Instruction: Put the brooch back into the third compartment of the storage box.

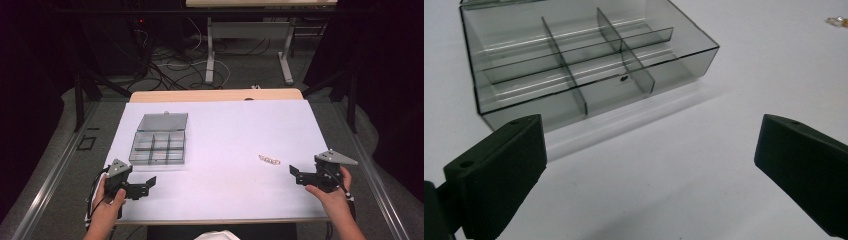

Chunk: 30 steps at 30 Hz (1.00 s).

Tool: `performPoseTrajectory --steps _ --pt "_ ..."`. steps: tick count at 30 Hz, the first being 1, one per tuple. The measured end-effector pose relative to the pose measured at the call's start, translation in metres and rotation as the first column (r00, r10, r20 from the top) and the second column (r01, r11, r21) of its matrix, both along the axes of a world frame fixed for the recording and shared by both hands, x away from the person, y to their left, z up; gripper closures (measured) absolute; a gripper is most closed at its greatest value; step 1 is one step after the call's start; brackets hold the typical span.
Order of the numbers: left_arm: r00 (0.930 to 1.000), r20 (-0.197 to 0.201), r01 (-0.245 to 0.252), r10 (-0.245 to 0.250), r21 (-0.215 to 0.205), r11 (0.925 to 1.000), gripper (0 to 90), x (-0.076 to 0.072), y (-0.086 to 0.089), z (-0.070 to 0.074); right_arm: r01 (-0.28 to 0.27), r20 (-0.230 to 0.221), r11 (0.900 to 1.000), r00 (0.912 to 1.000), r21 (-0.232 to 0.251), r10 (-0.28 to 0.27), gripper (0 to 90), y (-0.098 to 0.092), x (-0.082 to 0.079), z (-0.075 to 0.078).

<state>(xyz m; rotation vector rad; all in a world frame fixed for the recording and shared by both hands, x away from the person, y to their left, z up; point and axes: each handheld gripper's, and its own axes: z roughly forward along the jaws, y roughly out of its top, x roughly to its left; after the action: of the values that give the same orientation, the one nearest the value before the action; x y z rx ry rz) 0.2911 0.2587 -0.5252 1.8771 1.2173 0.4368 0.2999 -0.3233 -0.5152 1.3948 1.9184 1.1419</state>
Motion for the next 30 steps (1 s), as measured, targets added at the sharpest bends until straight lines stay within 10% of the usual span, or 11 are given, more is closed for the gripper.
performPoseTrajectory --steps 30 --pt "0.9999 0.012 0.005 -0.004 -0.021 0.9998 1.1 -0.004 0.006 -0.005 -0.11 -0.029 0.979 0.9939 -0.169 0.107 10.5 0.024 0.023 0.006"
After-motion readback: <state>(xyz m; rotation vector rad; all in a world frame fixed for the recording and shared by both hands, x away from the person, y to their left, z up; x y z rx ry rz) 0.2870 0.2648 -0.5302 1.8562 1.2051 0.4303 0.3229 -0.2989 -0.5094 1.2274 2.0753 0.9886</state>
